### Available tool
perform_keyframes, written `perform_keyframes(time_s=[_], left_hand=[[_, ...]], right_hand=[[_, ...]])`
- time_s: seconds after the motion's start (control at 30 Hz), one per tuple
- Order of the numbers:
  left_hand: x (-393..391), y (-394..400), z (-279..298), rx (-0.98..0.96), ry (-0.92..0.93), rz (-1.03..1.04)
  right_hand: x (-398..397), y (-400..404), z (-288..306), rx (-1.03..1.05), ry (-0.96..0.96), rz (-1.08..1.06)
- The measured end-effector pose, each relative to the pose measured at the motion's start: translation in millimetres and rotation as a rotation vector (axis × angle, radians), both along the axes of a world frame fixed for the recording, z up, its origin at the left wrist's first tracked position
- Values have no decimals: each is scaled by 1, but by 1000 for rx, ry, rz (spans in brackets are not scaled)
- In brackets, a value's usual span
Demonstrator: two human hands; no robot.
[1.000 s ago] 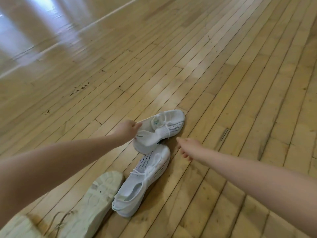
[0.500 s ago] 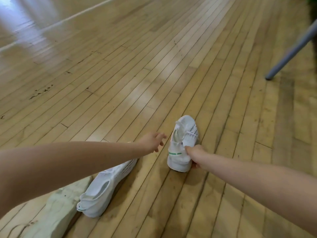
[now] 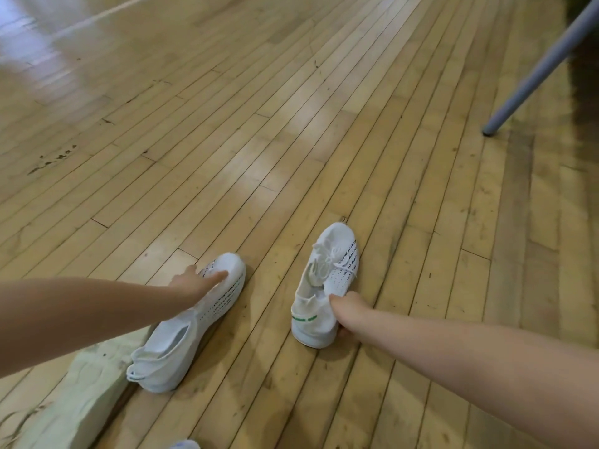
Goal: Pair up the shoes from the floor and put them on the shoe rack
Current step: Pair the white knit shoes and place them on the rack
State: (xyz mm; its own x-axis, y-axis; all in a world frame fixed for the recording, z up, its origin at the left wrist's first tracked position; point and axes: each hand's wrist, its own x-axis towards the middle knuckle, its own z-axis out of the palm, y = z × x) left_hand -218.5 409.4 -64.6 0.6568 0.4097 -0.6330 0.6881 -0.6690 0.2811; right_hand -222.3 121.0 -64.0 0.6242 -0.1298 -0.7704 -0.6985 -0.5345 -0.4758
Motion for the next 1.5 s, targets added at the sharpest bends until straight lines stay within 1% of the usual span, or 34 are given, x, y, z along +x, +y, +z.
perform_keyframes(time_s=[0.17,0.27,0.33,0.47,0.6,0.7,0.83,1.0,1.13,1.23,1.37,1.5], left_hand=[[-9,3,7,-10,39,-41],[-10,-1,13,1,7,-21],[-11,-10,14,-46,0,-59],[-15,-28,13,-68,4,-234],[-20,-43,12,-148,45,-438],[-19,-51,15,-144,74,-558],[-18,-57,15,-131,60,-547],[2,-73,18,-158,-19,-403],[27,-110,24,-171,-140,-299],[38,-157,36,-213,-178,-272],[47,-245,38,-284,-242,-289],[47,-350,44,-440,-211,-362]], right_hand=[[-3,5,4,12,21,15],[-4,5,6,7,8,25],[-4,2,7,-7,4,42],[-5,-1,14,-33,-1,78],[-8,-7,22,-45,-14,110],[-11,-18,26,-57,-52,140],[-7,-29,42,-76,-111,165],[8,-60,73,-154,-191,150],[18,-111,97,-210,-288,14],[23,-156,112,-273,-346,-123],[25,-224,125,-335,-384,-346],[11,-287,141,-376,-400,-508]])
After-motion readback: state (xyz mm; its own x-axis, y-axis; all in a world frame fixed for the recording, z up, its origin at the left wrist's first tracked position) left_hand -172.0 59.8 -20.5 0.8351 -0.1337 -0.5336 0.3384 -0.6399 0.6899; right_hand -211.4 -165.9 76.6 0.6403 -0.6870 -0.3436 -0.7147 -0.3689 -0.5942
